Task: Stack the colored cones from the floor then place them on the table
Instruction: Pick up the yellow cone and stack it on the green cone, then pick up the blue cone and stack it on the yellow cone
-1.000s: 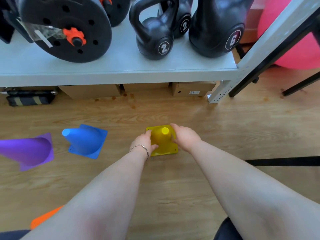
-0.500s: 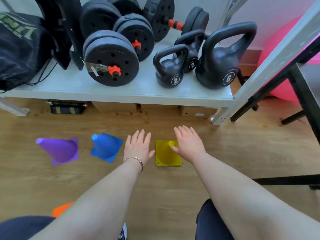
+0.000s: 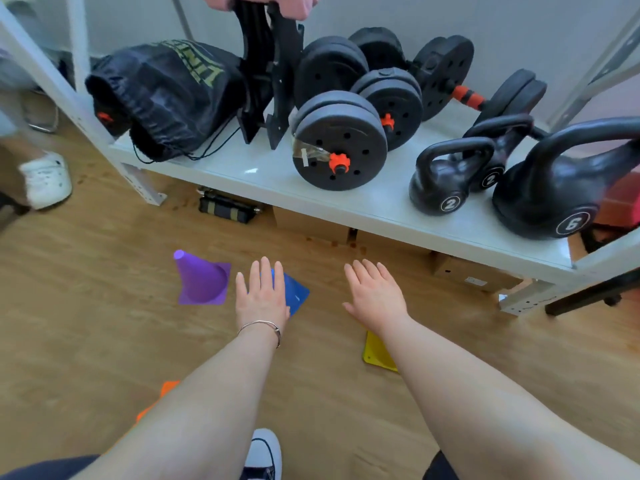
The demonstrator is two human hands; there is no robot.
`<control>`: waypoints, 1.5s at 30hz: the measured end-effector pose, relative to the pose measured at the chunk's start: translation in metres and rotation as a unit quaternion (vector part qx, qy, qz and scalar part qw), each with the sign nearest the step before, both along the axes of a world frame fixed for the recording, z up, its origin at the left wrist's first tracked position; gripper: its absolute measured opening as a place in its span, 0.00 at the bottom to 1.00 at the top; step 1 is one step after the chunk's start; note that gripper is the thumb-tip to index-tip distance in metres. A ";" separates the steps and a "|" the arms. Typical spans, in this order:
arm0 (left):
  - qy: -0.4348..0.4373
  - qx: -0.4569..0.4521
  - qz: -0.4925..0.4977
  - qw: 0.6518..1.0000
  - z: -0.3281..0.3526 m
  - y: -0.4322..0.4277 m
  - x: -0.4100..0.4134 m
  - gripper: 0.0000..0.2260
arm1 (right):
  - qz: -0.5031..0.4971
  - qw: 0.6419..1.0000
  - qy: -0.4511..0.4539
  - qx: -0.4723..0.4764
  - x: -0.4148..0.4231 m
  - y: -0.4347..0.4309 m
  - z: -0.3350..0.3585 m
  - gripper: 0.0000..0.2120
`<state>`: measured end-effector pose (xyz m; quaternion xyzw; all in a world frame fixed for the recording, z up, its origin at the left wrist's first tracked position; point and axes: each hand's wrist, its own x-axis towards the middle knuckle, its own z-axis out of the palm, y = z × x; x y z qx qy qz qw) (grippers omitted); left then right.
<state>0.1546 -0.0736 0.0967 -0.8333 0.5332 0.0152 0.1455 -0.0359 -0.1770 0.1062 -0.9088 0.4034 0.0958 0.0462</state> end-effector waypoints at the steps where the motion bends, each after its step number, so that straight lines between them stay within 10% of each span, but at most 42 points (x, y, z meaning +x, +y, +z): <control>1: 0.005 0.005 0.016 1.000 -0.004 0.003 0.009 0.41 | 0.006 1.000 -0.004 0.002 0.012 -0.002 -0.003 0.38; 22: 0.189 0.043 0.086 0.977 -0.153 -0.018 0.102 0.39 | 0.084 0.980 0.095 0.152 0.174 -0.052 -0.123 0.41; 28: 0.359 0.008 0.228 0.905 -0.167 -0.022 0.093 0.35 | 0.004 0.964 0.017 0.267 0.168 -0.043 -0.143 0.39; 45: 0.498 -0.127 0.208 0.832 -0.135 0.002 0.073 0.35 | -0.098 0.909 -0.179 0.364 0.096 -0.021 -0.107 0.37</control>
